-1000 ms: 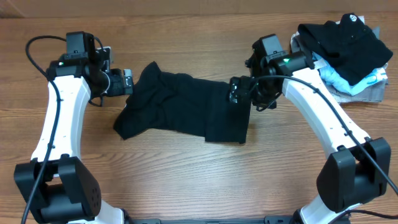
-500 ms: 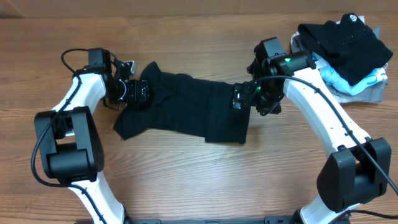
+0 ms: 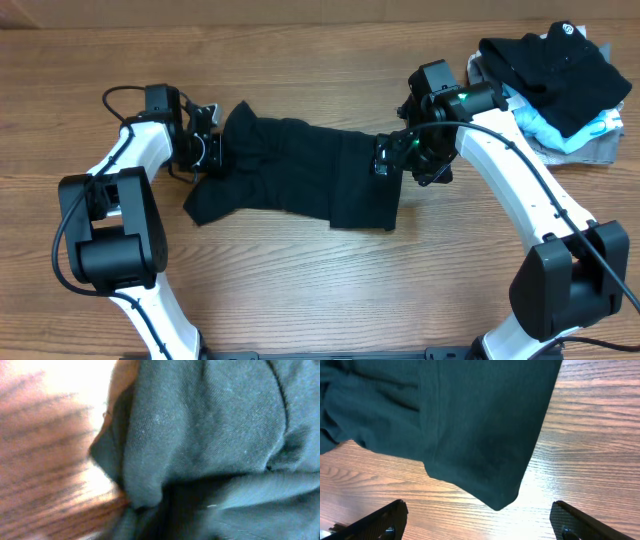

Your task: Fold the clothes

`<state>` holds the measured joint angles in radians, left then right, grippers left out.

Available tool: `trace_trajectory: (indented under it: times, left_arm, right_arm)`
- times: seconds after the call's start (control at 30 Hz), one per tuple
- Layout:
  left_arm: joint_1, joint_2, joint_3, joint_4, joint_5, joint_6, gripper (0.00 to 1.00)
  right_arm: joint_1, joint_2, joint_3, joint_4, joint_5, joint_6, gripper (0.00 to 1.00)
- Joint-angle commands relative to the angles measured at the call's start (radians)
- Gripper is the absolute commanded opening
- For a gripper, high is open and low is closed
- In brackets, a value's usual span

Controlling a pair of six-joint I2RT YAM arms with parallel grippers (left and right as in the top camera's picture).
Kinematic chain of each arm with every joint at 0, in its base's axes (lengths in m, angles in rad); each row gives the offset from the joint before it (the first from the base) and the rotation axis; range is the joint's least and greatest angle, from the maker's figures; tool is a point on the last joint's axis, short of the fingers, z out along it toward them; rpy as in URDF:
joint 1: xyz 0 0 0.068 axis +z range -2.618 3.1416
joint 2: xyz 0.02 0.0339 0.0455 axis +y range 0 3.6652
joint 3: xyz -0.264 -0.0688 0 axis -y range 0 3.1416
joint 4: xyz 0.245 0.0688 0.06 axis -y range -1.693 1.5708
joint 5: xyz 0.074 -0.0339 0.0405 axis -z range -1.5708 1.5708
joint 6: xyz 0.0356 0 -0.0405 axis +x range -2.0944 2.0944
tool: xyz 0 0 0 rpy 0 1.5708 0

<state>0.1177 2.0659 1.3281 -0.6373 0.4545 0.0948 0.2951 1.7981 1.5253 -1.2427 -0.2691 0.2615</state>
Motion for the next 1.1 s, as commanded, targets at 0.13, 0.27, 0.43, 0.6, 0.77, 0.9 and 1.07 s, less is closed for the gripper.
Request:
trace_trajectory:
  times: [0.13, 0.27, 0.43, 0.6, 0.77, 0.9, 1.07]
  left_arm:
    - [0.06, 0.05, -0.032, -0.068, -0.128, -0.076, 0.04]
    - [0.163, 0.014, 0.056, -0.181, -0.133, -0.046, 0.04]
    - [0.27, -0.026, 0.213, -0.343, -0.133, 0.011, 0.04]
    - [0.249, -0.026, 0.298, -0.426, -0.145, 0.025, 0.04]
    - [0.177, -0.028, 0.298, -0.435, -0.193, 0.009, 0.04]
    - [0.112, -0.051, 0.298, -0.435, -0.192, -0.028, 0.04]
    - [-0.041, -0.113, 0.298, -0.433, -0.197, -0.094, 0.04]
  right_arm:
    - [0.001, -0.023, 0.019, -0.006, 0.007, -0.008, 0.95]
    - [0.001, -0.023, 0.019, -0.013, 0.007, -0.008, 0.95]
    - [0.003, -0.023, 0.019, -0.018, 0.006, 0.0, 0.95]
    - [0.007, -0.022, 0.019, -0.01, -0.002, 0.001, 0.95]
    - [0.008, -0.022, 0.019, -0.013, -0.002, 0.0, 0.95]
    - [0.008, -0.022, 0.019, -0.013, -0.002, 0.0, 0.96]
    - [0.008, -0.022, 0.019, -0.013, -0.002, 0.0, 0.95]
